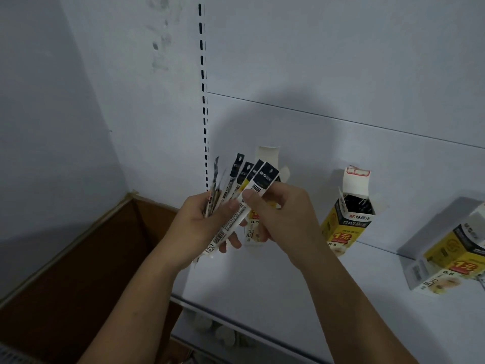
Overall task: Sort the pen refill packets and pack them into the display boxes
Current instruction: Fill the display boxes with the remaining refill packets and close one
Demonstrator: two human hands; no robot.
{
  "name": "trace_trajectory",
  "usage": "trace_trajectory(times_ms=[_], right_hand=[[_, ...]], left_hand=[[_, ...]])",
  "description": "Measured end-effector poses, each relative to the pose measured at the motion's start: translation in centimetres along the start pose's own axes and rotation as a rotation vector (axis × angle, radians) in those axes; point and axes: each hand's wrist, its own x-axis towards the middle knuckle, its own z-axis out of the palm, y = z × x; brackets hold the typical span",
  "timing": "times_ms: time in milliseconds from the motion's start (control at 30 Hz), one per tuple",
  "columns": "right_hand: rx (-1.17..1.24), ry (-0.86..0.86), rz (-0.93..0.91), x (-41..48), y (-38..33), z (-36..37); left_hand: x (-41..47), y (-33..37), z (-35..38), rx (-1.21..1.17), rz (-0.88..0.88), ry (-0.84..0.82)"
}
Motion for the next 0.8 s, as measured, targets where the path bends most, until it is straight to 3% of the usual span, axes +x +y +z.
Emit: trace_trajectory(times_ms=[367,600,700,800], right_hand=[[0.008,0.183,-0.118,-0.1,-0.9,-2.1],[-0.061,0.437,-0.327,2.3,-4.7,-6.8],[-0.132,0.416,-0.366,3.6,-5.6,-7.4],[-0.196,0.362,-0.375,4.7,-5.3,-7.0]], left_hand=[[0.6,-0.7,0.3,0.013,-0.005,-0.009],[2.3,-2.5,1.0,0.113,0.028,0.242],[3.4,-3.1,1.5,0.262,0.003,0.263],[4.3,-3.3,2.0,0.163,0.021,0.186]])
